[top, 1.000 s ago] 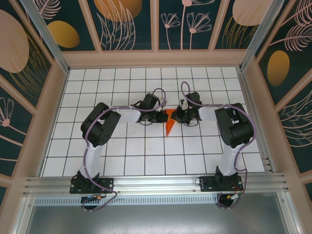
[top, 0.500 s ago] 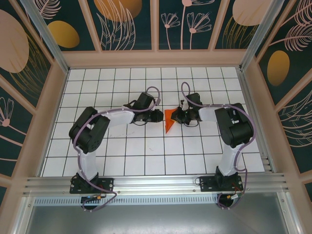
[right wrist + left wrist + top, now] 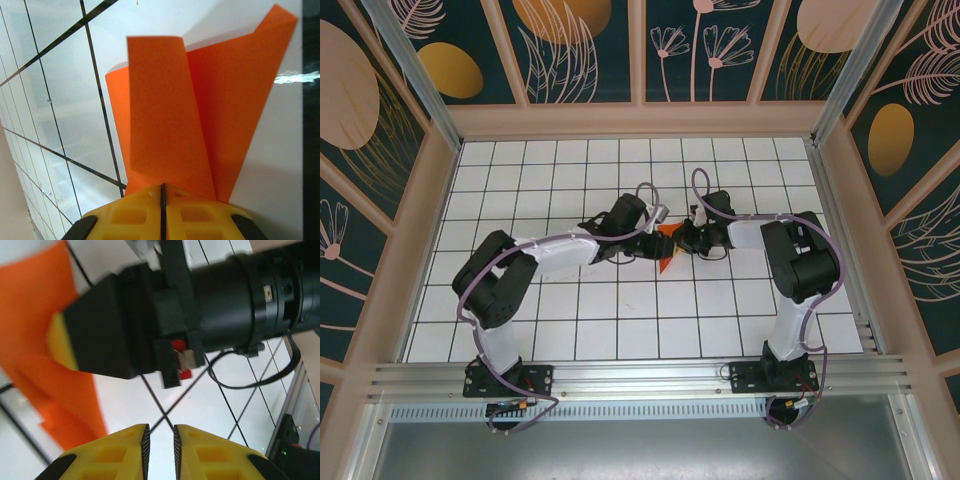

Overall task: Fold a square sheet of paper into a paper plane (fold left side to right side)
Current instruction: Fold the wing for the fifth time at the center of the table.

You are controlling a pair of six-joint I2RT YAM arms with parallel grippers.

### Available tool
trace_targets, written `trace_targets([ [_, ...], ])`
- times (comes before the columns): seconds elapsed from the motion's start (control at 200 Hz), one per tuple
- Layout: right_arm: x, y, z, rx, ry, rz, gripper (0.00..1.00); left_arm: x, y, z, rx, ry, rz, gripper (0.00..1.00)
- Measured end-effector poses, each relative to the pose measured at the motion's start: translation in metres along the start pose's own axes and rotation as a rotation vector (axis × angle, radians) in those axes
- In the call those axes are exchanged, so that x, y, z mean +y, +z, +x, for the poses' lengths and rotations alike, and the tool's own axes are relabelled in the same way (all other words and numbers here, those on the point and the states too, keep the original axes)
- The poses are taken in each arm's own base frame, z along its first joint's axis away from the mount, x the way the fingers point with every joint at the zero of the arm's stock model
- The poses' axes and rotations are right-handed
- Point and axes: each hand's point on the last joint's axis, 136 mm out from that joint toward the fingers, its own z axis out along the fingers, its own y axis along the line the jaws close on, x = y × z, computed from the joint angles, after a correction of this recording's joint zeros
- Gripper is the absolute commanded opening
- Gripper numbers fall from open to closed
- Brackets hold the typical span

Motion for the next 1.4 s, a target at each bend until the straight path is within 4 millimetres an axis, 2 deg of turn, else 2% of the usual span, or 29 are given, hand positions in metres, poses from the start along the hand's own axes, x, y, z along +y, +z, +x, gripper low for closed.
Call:
trace_targets([
  [0.165, 0.000, 0.000, 0.000, 0.000, 0.000, 0.000, 0.11, 0.000, 0.011, 0.014, 0.049, -0.009, 0.015, 0.21],
  [0.39, 0.000, 0.000, 0.000, 0.001, -0.001, -0.001, 0.11, 0.013, 0.021, 0.024, 0.080, -0.029, -0.003, 0.21],
  [0.756, 0.000, 0.000, 0.000, 0.001, -0.006, -0.001, 0.11, 0.029, 0.025, 0.042, 0.115, -0.054, -0.031, 0.20],
  [1.176, 0.000, 0.000, 0.000, 0.002, -0.006, -0.002, 0.11, 0.038, 0.039, 0.056, 0.135, -0.051, -0.047, 0.19],
  [1.401, 0.000, 0.000, 0.000, 0.002, -0.006, -0.002, 0.11, 0.039, 0.040, 0.057, 0.129, -0.044, -0.059, 0.18],
])
